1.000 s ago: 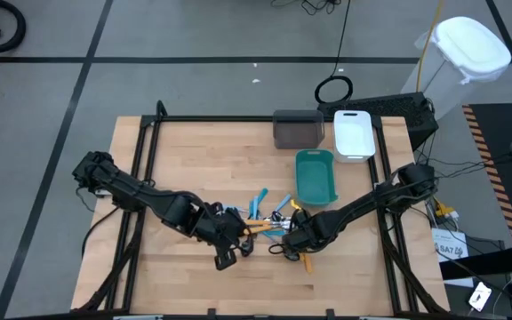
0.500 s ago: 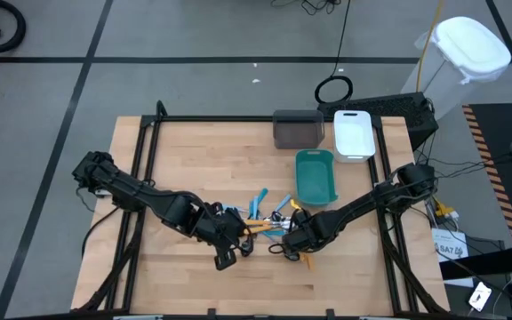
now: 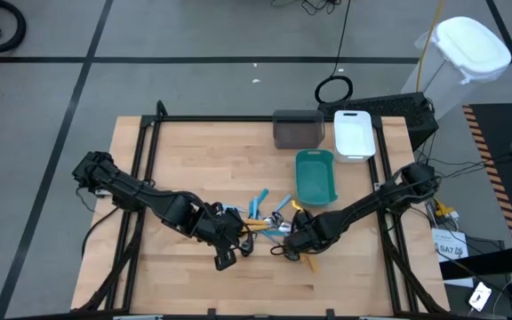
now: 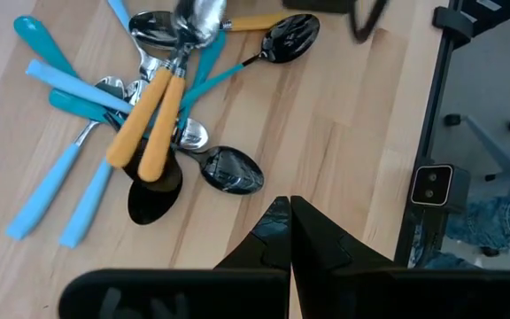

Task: Sort silverware by color (type)
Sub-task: Put the orange spoon into the black bin

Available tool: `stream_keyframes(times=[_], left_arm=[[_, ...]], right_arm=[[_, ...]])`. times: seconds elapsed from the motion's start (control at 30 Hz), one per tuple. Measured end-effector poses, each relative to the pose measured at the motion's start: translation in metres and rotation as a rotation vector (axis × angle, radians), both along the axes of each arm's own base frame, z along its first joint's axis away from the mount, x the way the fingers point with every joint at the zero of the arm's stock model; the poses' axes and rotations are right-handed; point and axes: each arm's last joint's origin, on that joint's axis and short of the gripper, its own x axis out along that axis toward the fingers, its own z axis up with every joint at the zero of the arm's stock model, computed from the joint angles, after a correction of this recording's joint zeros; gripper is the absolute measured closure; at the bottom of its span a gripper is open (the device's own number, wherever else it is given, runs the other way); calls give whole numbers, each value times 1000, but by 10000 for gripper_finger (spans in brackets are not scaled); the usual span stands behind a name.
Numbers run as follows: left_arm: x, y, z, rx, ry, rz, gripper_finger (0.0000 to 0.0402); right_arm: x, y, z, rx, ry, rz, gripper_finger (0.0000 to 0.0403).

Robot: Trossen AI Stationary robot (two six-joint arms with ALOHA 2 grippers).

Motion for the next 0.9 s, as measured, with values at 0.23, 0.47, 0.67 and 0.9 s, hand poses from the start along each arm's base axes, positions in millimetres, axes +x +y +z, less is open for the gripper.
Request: stream_keyframes(times=[0.23, 0.47, 0.67, 0.9], left_arm=[[0, 0, 0, 2, -1, -1, 401], [0, 0, 0, 13, -3, -19, 401], [2, 6, 0, 18, -5, -9, 401], [9, 21, 1, 6, -10, 56, 401]], right_arm=[[-10, 4, 29, 48, -85, 7, 370], [-24, -3, 73, 82, -243, 14, 370], [-40, -17, 108, -9, -418, 0, 370], [-61, -37, 138, -112, -550, 26, 370]])
